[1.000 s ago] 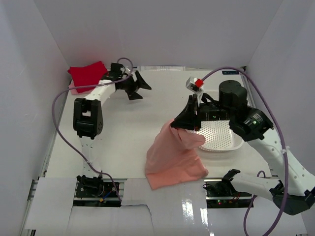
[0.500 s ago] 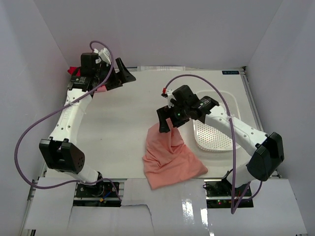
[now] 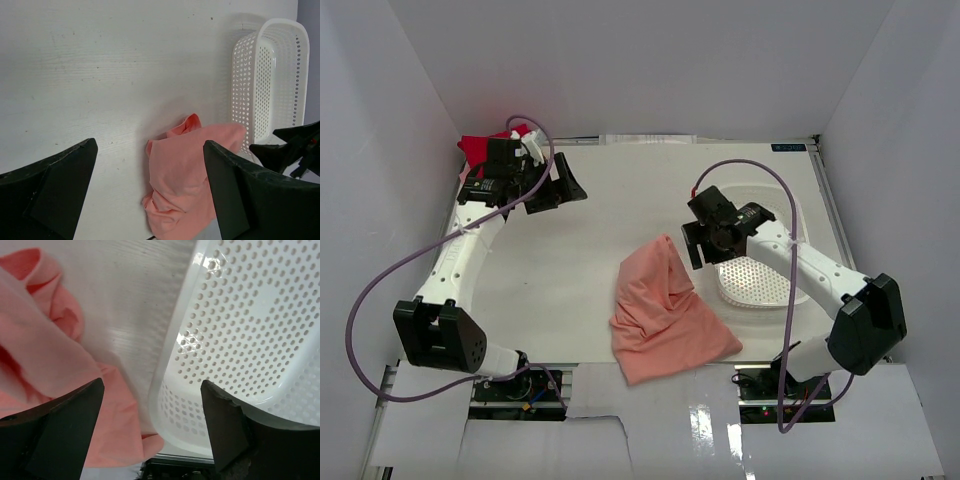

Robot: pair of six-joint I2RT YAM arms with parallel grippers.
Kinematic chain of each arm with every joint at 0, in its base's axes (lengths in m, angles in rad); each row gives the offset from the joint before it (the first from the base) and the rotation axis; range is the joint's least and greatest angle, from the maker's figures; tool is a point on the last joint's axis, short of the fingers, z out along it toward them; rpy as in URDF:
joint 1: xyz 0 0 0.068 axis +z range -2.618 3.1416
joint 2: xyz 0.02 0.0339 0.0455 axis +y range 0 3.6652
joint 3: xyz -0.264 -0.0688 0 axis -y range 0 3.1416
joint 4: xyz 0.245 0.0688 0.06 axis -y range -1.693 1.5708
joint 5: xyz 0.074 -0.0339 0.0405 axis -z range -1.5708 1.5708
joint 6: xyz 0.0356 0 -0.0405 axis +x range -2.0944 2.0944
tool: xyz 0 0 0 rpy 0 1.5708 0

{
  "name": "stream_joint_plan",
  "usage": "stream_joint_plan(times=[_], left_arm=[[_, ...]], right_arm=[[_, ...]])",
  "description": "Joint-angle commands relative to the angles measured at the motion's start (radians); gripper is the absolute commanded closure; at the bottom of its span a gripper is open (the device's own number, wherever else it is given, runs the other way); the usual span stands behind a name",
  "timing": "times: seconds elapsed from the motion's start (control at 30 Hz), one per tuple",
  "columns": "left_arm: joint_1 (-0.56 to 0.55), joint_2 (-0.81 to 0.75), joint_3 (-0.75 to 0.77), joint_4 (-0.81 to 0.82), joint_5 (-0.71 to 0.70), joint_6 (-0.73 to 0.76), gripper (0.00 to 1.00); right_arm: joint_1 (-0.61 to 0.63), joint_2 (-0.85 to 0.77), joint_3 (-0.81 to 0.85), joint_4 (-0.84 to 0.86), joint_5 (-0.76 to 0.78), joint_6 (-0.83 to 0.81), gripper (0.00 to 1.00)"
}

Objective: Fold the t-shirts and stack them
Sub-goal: Move the tshirt to the center of the board

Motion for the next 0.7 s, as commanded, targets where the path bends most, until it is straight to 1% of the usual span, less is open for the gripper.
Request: stream_joint_plan(times=[0.0, 0.07, 0.13, 0.2, 0.23, 0.27, 0.3, 0.37, 0.4, 0.43, 0.47, 0.53, 0.67], left_arm=[[0.002, -0.068, -0.011, 0.013, -0.013, 0.028, 0.02], [0.002, -0.072, -0.020, 0.013, -0.014, 0.032, 0.02], [0.004, -0.077, -0.025, 0.014, -0.019, 0.032, 0.02], [0.002, -0.079, -0.033, 0.014, -0.017, 0.034, 0.02], [0.002, -0.082, -0.034, 0.014, -0.016, 0.035, 0.02], [0.002, -0.080, -0.036, 0.014, -0.016, 0.035, 0.02], [0.004, -0.083, -0.040, 0.016, -0.016, 0.034, 0.02], [0.002, -0.080, -0.043, 0.019, -0.016, 0.034, 0.02], [0.002, -0.080, -0.048, 0.019, -0.014, 0.032, 0.02], [0.002, -0.080, -0.050, 0.022, -0.013, 0.031, 0.02], [0.002, -0.083, -0.053, 0.023, -0.007, 0.031, 0.02], [0.002, -0.083, -0.062, 0.030, -0.007, 0.029, 0.02], [0.002, -0.089, -0.080, 0.042, -0.001, 0.023, 0.02]], right_arm=[[-0.024, 0.028, -0.028, -0.001, 0.079, 0.030, 0.20], [-0.047, 0.033, -0.044, 0.025, 0.069, 0.035, 0.26], [-0.066, 0.035, -0.073, 0.046, 0.049, 0.034, 0.35], [-0.087, 0.048, -0.090, 0.075, 0.004, 0.020, 0.48], [-0.094, 0.054, -0.105, 0.085, -0.016, 0.012, 0.52], [-0.101, 0.067, -0.111, 0.100, -0.030, 0.009, 0.52], [-0.104, 0.073, -0.116, 0.106, -0.042, 0.004, 0.58], [-0.118, 0.087, -0.128, 0.120, -0.051, 0.003, 0.69], [-0.126, 0.091, -0.131, 0.126, -0.050, 0.000, 0.82], [-0.133, 0.096, -0.127, 0.128, -0.050, -0.003, 0.88], [-0.156, 0.107, -0.122, 0.128, -0.051, -0.008, 0.92], [-0.181, 0.116, -0.110, 0.138, -0.066, -0.050, 0.92], [-0.279, 0.183, -0.018, 0.140, -0.071, -0.114, 0.92]])
